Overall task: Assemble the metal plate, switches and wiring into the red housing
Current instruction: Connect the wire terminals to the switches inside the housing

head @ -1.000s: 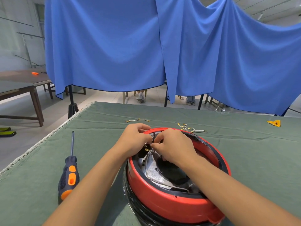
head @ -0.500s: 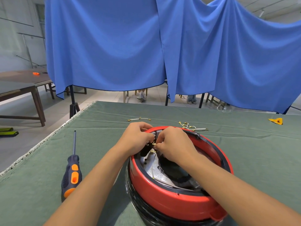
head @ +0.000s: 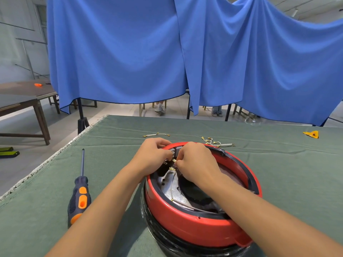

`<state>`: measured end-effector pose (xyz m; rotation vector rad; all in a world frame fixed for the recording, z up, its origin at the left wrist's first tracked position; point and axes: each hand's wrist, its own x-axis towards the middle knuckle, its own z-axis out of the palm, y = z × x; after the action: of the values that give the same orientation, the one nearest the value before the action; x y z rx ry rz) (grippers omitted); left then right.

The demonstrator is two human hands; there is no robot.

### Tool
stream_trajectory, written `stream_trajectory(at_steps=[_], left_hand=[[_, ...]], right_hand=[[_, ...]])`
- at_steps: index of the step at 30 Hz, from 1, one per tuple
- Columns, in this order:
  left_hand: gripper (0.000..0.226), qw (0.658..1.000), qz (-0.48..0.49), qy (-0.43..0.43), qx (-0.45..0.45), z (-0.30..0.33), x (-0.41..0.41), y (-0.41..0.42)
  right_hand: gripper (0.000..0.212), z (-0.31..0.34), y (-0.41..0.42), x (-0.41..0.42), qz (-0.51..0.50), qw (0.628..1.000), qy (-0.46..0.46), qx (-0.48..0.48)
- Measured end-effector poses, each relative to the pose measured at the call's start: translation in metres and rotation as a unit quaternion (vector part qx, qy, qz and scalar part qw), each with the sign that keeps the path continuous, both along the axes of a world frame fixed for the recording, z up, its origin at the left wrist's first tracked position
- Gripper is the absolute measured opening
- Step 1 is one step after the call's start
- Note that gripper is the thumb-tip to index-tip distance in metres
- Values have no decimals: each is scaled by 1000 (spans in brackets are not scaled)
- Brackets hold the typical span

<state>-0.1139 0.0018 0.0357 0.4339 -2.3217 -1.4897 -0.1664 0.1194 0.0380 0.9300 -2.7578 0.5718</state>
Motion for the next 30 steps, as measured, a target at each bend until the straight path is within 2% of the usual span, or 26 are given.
stream_trajectory(at_steps=[11,18,30], left_hand=[[32,1000,9,-2,9,0,0,0],[31,998,63,24,16,0,2,1],[28,997,68,23,27,1,1,2]], right_hand=[[15,-1,-1,-3,-4,1000,10,-1],[14,0,0,-7,2,1000,-7,4],[14,-1,-1,-6,-10,1000,17,11]])
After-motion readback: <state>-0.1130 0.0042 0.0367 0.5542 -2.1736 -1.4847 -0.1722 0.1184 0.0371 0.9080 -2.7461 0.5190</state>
